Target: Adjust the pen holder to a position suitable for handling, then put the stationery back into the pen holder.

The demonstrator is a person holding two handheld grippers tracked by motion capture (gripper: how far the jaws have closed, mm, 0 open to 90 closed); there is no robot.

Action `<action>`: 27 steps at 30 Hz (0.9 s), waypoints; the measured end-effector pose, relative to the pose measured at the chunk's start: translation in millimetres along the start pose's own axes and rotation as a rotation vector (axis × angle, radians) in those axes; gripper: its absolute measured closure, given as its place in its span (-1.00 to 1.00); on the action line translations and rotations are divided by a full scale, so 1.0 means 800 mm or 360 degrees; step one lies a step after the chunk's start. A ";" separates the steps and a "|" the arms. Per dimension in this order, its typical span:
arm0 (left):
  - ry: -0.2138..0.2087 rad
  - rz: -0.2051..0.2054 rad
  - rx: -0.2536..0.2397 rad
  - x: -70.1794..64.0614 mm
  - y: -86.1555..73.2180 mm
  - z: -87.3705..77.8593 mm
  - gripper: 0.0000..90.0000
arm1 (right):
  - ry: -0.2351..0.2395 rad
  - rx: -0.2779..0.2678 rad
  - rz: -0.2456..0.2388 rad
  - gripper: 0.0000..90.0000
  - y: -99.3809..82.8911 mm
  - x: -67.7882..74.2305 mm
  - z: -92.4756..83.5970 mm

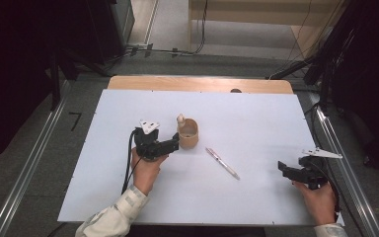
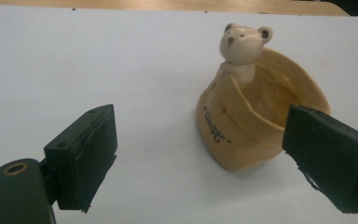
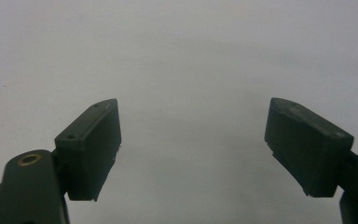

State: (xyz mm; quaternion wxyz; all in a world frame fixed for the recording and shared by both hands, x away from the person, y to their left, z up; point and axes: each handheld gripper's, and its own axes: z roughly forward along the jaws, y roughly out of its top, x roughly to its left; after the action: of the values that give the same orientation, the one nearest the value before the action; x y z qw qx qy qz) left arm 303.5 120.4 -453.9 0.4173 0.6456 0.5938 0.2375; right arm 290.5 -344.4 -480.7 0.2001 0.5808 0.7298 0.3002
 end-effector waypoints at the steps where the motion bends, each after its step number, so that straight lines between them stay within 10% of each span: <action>1: 0.0008 -0.0006 0.0000 0.004 -0.001 -0.002 -0.80 | 0.0003 -0.0001 -0.0002 -0.62 0.000 0.000 0.000; 27: 0.0185 -0.0047 0.0074 0.071 -0.038 -0.034 -0.82 | 0.0022 0.0009 -0.0029 -0.62 0.002 0.010 0.003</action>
State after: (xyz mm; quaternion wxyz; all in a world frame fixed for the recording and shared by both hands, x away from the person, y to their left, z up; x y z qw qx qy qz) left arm 274.8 180.5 -474.6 0.3703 0.6315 0.6319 0.2545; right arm 290.8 -336.4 -480.9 0.1962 0.5727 0.7371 0.3004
